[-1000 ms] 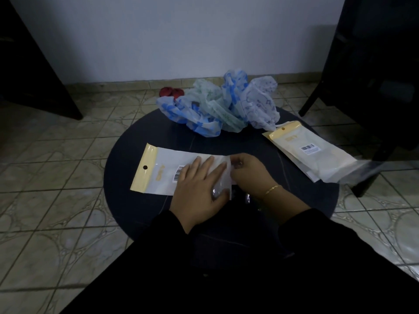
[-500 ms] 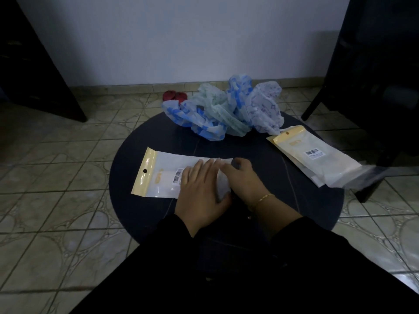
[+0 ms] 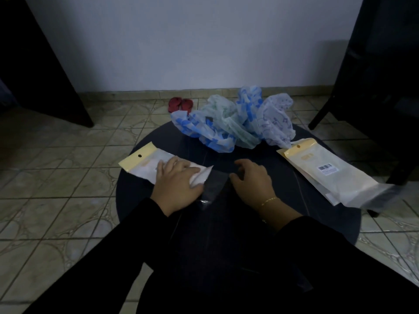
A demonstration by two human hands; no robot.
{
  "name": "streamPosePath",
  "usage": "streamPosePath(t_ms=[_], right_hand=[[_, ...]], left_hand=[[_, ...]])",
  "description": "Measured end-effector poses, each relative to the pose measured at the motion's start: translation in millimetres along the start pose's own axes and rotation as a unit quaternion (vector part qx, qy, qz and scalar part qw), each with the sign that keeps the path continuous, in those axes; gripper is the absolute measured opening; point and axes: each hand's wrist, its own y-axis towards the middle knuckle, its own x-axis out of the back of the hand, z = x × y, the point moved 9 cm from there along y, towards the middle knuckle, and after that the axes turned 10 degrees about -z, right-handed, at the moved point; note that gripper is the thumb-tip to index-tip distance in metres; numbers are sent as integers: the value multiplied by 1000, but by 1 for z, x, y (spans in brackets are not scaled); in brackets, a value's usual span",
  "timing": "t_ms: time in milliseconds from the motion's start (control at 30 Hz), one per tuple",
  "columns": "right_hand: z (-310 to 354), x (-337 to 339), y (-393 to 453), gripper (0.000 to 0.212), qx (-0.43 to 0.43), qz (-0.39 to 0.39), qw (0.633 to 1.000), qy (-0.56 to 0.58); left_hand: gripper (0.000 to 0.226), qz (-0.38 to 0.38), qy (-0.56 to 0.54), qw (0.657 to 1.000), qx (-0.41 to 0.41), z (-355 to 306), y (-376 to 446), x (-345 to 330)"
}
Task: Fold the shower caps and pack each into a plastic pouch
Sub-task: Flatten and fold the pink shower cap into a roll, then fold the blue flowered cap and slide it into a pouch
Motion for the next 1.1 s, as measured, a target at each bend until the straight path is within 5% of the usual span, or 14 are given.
streamPosePath(t_ms=[233,500,700,933,1033,1100], right_hand=[[52,9,29,43,173,-113,971,-123],[73,-1,50,30,162,-107,968,-158],[58,11,37,13,97,-116,985,83],[11,12,7,22,-68,-74,919,382],[0,9,-6,27,-128,-6,889,440],[-4,11,-14,30,-144,37,911,383]], left_hand=[[61,50,7,998,47,31,26,8],[44,6,17,995,98,34,40,7],[43,11,-39,992,119,39,40,4],[41,-36,-88,985,145,51,43,9],[47,-95,-91,978,161,54,38,25],[60,-109,-131,968,182,53,32,31]])
